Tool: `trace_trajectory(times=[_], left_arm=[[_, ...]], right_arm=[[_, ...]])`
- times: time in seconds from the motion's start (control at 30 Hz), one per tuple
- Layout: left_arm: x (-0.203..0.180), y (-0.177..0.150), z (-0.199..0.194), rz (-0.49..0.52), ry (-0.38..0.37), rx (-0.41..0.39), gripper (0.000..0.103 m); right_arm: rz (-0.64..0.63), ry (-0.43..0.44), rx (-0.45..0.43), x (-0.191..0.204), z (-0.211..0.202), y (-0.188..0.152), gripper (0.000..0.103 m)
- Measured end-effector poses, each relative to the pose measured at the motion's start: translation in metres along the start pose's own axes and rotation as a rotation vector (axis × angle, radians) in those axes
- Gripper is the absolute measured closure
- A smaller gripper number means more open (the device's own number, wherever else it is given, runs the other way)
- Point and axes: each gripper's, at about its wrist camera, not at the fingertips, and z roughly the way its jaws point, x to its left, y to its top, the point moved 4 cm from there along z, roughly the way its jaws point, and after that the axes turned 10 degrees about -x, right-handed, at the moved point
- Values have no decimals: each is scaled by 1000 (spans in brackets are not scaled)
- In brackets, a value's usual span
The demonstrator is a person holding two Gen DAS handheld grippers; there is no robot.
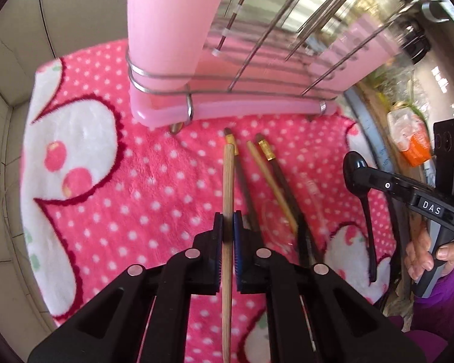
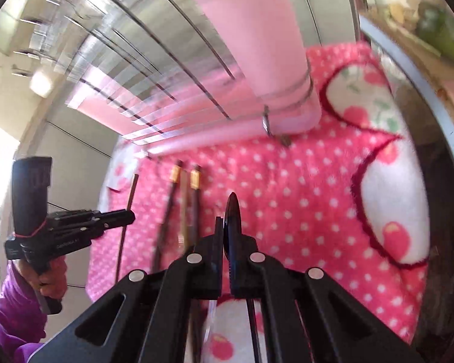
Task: Organize utensils
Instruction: 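Lift the chopstick into the pink cup with the left tool while the right tool drops the spoon in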
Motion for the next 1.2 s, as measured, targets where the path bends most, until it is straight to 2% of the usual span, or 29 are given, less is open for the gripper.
trace_trajectory(times=[0.13, 0.4, 0.5, 0.67, 0.77, 0.9, 1.1, 1.2], left_arm=[[-13, 6, -54, -2, -18, -166, 97], [-40, 42, -168, 14, -6, -581, 97], [-48, 65, -190, 4, 12, -709, 97], [-44, 105, -216, -56, 67, -875, 97], [-40, 127, -225, -81, 111, -954, 97], [-30, 150, -225, -103, 165, -1045, 97], [-17, 173, -202, -90, 235, -1133, 97], [-12, 176, -185, -82, 239, -1157, 97]], right_arm=[[-42, 64, -144, 19, -45, 16, 101], [-171, 133, -521, 67, -145, 82, 101], [-190, 145, -660, 78, -169, 109, 101], [-182, 156, -827, 79, -187, 153, 100], [-178, 152, -888, 74, -190, 182, 100], [-163, 166, -924, 61, -176, 211, 100], [-164, 188, -959, 52, -155, 234, 100], [-174, 179, -965, 47, -140, 239, 100]])
